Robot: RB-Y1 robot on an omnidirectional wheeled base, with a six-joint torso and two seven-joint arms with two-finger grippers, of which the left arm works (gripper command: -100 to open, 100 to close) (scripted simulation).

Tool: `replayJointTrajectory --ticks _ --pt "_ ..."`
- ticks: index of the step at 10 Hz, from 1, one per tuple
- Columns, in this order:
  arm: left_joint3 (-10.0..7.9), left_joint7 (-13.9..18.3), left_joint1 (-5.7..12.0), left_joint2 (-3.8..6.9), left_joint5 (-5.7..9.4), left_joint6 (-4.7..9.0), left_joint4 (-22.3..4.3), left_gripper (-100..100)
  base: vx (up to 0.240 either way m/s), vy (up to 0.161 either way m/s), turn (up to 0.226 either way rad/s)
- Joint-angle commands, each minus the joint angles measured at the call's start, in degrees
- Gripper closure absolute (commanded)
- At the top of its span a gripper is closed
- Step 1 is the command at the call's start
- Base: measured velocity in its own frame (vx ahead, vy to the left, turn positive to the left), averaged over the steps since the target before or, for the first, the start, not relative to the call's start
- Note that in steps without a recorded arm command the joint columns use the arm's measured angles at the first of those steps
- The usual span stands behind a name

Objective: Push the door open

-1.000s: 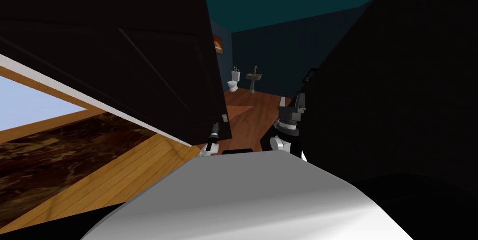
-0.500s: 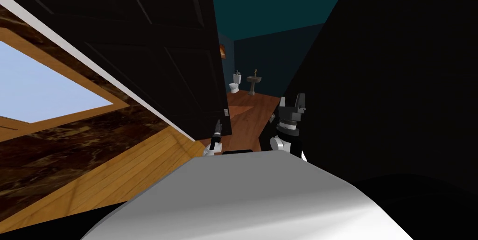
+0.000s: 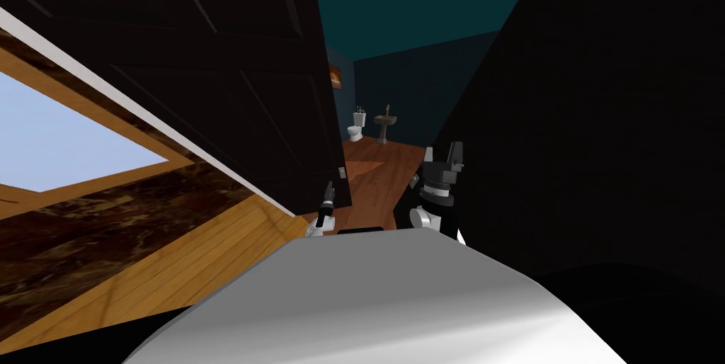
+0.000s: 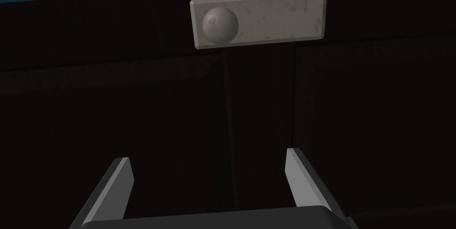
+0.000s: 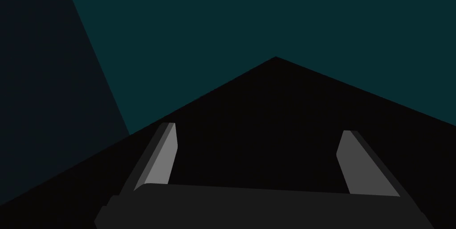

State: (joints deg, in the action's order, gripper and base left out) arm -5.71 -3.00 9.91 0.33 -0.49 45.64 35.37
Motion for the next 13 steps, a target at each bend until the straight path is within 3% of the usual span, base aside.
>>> replayJointTrajectory --ticks 1,4,6,8,9,10,13 --pt "-0.28 -0.2 0.64 0.84 0.16 0.90 -1.4 -100 0.245 0.024 -0.023" --pt "-0.58 -0.6 0.61 0.72 0.28 1.33 -1.6 -100 0.231 -0.019 -0.021" --pt "-0.77 -0.9 0.60 -0.46 0.37 1.61 -1.7 -100 0.230 -0.025 -0.029" --pt "-0.95 -1.2 0.59 -2.58 0.45 1.86 -1.8 -100 0.220 -0.037 -0.021" --pt "-0.80 -1.1 0.02 -2.04 0.34 1.49 -0.8 -100 0.088 -0.015 0.025" --pt "-0.80 -1.1 0.02 -2.04 0.34 1.49 -0.8 100 -0.020 0.000 -0.019" --pt "-0.80 -1.1 0.02 -2.04 0.34 1.49 -0.8 100 -0.021 0.005 -0.007"
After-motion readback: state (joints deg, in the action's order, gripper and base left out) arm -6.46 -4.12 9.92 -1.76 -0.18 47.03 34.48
